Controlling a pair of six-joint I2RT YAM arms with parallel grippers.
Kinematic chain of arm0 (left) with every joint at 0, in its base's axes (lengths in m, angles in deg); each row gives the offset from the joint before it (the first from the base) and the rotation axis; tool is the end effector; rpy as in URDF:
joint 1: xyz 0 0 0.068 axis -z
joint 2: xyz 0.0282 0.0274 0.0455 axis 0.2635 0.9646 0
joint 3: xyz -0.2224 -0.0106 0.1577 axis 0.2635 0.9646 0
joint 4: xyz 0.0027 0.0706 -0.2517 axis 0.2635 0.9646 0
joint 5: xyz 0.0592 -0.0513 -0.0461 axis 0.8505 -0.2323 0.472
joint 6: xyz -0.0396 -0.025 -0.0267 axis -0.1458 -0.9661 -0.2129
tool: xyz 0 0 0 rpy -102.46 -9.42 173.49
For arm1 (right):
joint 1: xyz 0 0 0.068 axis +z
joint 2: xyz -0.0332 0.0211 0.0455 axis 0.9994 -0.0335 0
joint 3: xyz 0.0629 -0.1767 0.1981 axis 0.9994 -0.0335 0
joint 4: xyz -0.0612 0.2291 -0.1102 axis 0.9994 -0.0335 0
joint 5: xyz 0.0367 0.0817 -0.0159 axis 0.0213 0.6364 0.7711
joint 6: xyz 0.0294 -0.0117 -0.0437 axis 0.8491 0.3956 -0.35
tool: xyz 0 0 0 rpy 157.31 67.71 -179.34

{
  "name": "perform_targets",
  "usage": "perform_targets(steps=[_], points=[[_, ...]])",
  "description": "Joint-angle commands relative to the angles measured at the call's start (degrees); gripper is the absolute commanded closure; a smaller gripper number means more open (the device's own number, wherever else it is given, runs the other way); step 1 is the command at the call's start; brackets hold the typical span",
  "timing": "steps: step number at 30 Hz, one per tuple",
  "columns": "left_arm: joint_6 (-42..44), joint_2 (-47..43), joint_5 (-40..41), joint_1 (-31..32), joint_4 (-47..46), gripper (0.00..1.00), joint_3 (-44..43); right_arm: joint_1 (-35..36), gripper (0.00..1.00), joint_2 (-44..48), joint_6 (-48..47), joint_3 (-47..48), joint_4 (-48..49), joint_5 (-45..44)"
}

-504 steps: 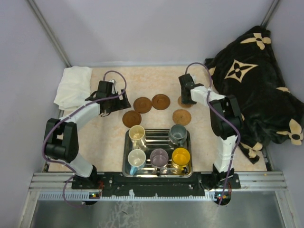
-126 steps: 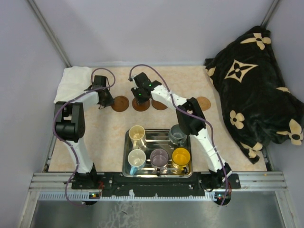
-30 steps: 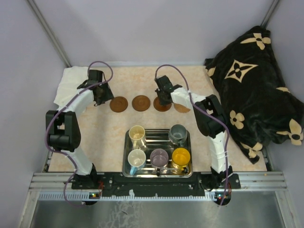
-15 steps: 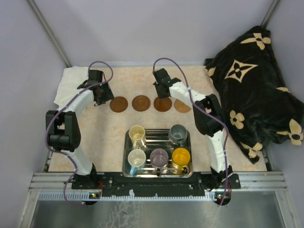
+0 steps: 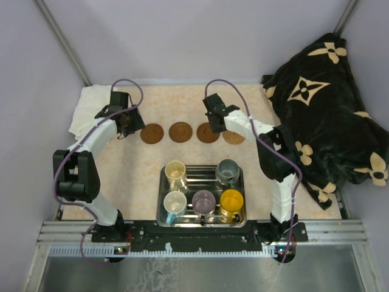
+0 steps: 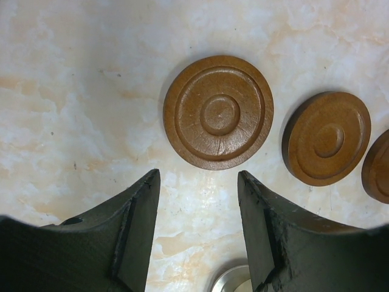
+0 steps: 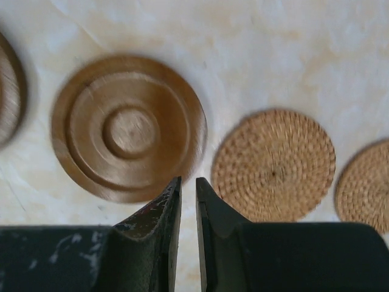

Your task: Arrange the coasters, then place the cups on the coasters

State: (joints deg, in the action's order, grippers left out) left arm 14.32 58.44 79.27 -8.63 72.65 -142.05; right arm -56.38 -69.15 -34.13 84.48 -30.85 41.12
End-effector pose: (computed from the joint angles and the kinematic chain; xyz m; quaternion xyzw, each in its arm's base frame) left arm 0.3588 -0.0398 0.2476 -0.1531 0.9294 -0.0634 0.3297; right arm 0.3905 0.2299 0.2120 -0.1425 0.9352 -0.0162 0.3237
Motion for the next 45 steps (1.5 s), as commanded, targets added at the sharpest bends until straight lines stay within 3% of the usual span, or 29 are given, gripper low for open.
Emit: perform_targets(steps=[1,15,45], points=[[-0.15,-1.15,-3.17,0.13,-1.26,0.4,1.54,-1.14,0.83,7.94,2.14,-7.47,3.26,-2.09],[-1.02,-0.94,-5.28,0.29,-2.46,0.4,1.64,-6.23,0.83,10.03,4.11,-15.53,7.47,0.64],[-1.11,1.13,-3.71,0.55,-2.59,0.4,0.85,-8.85,0.84,-0.96,3.14,-10.92,8.13,3.39]])
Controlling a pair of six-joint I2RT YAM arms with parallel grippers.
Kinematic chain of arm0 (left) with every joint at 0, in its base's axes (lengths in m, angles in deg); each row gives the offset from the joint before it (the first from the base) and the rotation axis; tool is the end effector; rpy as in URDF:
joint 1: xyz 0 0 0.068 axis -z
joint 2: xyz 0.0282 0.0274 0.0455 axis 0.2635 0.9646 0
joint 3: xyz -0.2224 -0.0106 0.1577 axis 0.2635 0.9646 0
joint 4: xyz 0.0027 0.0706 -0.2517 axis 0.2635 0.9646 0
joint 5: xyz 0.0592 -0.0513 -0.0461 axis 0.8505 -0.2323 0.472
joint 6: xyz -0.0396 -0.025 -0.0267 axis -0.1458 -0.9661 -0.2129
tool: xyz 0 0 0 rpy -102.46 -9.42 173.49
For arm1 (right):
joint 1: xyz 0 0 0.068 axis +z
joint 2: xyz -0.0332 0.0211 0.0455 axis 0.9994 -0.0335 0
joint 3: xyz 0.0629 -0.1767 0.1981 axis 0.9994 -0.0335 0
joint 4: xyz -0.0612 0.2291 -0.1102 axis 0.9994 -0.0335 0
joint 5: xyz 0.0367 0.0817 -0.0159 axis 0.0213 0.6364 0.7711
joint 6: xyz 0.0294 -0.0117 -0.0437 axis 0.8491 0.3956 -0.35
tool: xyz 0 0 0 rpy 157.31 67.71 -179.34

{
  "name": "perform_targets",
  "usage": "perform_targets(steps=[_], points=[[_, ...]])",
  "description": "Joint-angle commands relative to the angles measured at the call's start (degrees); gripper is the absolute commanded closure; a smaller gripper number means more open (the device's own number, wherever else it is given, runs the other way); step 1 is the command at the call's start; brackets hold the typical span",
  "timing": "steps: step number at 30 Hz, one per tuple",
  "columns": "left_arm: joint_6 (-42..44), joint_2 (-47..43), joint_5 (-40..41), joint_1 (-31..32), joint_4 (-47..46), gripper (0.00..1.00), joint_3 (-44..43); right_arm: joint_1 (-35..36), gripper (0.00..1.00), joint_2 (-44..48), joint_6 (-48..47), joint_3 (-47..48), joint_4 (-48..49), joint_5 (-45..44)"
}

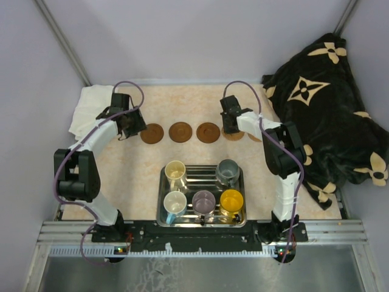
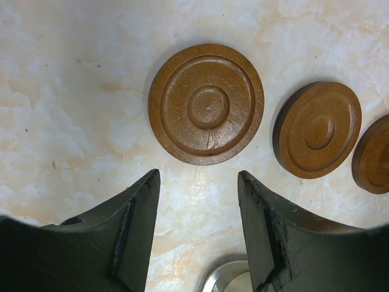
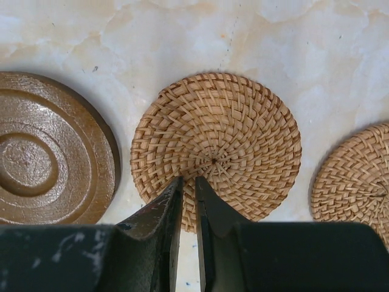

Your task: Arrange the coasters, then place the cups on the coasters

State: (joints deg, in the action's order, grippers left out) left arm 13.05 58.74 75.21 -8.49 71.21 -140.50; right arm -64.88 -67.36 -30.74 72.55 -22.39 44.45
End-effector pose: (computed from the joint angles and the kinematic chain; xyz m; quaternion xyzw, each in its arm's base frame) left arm 0.3577 -0.0431 0.2389 -0.1509 0.9313 -0.0986 0.3165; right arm 0.3994 0.1630 0.1706 -0.0557 0.9516 -0.0089 0.3021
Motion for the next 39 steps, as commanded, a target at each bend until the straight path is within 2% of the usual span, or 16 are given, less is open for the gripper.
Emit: perform_targets(steps=[1,39], points=[[0.23,0.89,0.45,0.42,-1.08,0.4,-0.67,-0.35,0.84,-2.76,-0.27,1.03,-0.37,-0.12],[-0.37,0.65,0.82,0.45,-0.77,0.4,0.61,-3.54,0.84,2.58,2.34,-7.56,0.03,-1.5]])
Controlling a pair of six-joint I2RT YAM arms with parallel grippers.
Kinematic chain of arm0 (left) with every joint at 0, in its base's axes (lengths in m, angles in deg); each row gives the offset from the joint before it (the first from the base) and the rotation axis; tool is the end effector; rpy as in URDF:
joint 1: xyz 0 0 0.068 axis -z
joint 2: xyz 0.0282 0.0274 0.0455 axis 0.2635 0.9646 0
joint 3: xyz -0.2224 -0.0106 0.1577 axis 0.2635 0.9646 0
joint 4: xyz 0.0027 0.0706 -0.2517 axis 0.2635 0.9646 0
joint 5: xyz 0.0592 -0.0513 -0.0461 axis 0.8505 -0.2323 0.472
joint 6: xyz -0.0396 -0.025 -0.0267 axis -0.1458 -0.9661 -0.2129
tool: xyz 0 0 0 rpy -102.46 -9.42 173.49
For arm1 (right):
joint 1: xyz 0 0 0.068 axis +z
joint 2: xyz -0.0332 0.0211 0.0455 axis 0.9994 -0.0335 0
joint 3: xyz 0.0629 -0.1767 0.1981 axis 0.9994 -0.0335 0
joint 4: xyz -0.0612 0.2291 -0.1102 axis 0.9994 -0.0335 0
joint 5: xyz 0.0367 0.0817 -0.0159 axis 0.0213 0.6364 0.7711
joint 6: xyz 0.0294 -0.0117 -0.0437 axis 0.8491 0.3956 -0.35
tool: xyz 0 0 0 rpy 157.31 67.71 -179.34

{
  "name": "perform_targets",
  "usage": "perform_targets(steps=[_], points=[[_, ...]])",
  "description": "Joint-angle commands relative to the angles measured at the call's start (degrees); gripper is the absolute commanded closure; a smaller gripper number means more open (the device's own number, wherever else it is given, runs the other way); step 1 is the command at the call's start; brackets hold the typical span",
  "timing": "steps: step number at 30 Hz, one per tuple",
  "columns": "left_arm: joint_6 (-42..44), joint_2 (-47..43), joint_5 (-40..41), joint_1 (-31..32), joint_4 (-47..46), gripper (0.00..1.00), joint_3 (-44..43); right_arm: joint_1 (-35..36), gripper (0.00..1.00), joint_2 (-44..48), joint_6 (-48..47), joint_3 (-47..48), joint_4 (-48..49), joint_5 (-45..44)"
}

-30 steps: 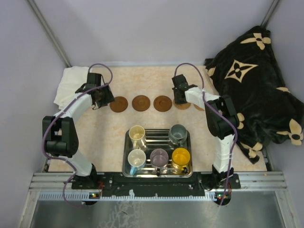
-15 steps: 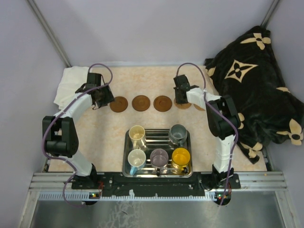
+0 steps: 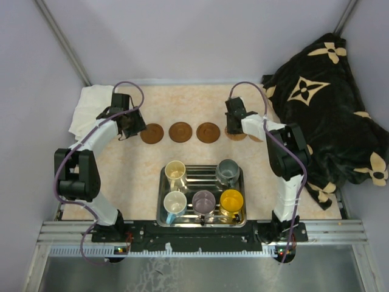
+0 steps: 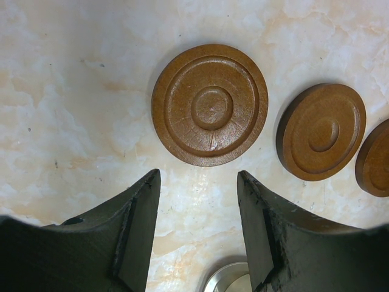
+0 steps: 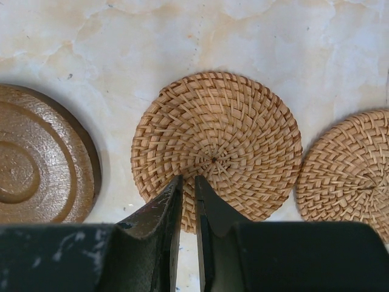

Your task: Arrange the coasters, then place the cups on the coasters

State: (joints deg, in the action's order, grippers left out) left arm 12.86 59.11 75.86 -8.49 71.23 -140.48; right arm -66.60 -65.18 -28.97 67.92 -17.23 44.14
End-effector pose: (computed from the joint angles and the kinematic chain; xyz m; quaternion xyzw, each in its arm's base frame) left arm 0.3585 -0.0428 0.2366 -0.1545 0.9319 -0.0930 0.3146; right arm 0.3959 0.1475 0.1677 -0.0230 0.9458 -0.0035 0.3239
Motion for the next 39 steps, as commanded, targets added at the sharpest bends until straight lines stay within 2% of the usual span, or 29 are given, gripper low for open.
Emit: perform_targets(steps=[1,9,21,39], points=[[-0.17,0.28,0.16,0.43,-0.8,0.4,0.66,-1.86,0.84,0.32,0.52,-2.88,-5.18,-1.19],[-0.17,0.4,0.16,0.42,-0.89,0.4,0.94,-2.05,0.84,-0.28,0.55,-1.81,-5.95,-1.6],[-0.17,0.35,0.17,0.42,-1.2,0.4,0.85,-1.63,0.85,-1.08,-0.1,-0.44,-6.07,3.0],[-0.08,1.42,0.49,0.42,-1.37,0.41,0.49,2.31,0.85,-4.58,-0.56,2.37,-7.26,2.89]])
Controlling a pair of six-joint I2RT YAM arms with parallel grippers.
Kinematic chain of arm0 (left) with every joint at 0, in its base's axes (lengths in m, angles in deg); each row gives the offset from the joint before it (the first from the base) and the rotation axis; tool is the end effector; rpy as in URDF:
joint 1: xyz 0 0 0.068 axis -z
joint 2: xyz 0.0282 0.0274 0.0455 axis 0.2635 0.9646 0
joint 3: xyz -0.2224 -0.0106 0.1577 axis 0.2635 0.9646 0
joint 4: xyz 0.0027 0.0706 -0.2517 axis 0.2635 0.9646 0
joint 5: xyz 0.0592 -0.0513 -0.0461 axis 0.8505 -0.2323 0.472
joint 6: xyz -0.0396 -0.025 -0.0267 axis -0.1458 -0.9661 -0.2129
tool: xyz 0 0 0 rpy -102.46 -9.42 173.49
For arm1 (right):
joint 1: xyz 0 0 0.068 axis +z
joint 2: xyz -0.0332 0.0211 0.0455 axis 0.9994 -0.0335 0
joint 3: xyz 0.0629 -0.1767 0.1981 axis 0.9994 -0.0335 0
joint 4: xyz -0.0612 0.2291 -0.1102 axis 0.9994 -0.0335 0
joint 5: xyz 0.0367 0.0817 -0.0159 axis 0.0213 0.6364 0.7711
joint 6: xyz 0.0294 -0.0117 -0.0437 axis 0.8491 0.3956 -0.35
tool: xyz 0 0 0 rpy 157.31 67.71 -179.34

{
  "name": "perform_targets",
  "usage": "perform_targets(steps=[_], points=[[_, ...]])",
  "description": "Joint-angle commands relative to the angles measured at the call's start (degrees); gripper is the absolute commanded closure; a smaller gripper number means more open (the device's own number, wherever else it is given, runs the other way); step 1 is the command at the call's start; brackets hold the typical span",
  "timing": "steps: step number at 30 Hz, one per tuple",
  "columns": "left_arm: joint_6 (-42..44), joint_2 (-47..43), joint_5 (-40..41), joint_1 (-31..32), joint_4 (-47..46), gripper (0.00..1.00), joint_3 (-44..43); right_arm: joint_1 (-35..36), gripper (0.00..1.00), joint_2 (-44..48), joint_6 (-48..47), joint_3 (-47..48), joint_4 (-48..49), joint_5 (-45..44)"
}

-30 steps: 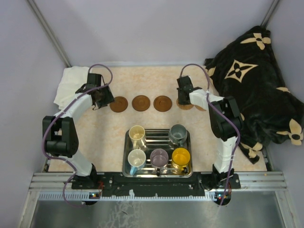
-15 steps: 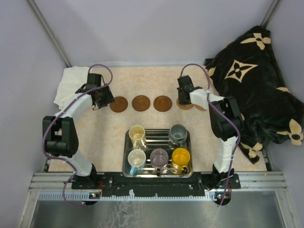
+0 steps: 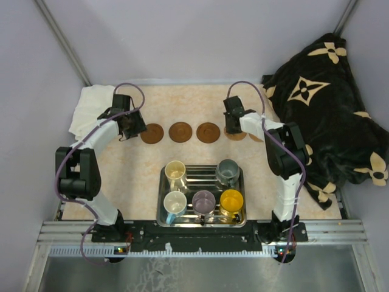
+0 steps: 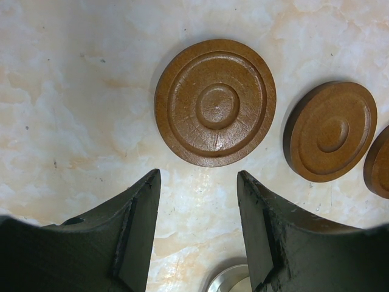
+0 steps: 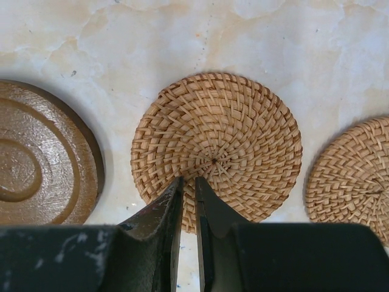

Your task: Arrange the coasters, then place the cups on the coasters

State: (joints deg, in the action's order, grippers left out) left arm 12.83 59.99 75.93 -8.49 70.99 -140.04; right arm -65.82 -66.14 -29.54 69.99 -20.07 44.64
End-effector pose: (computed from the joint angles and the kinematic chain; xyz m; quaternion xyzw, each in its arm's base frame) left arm 0.3596 -0.0429 0.2292 -0.1554 0.9349 -0.0901 0.3062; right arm 0.3967 0.1543 0.1685 -0.0373 0.9502 -0.0039 0.3093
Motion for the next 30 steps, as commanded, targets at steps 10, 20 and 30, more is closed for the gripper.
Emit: perform_targets(steps=[10,20,30], points=[[-0.06,0.56,0.3,0.42,-1.26,0.4,0.25,2.0,0.85,-3.66,1.02,0.04,-4.76,1.37],[0.21,0.36,0.88,0.42,-1.06,0.41,0.44,1.97,0.85,-3.26,0.51,1.47,-5.22,0.99],[0.25,0.84,0.8,0.44,-1.28,0.41,0.33,2.0,0.84,-0.42,0.28,2.73,-6.74,-1.08]])
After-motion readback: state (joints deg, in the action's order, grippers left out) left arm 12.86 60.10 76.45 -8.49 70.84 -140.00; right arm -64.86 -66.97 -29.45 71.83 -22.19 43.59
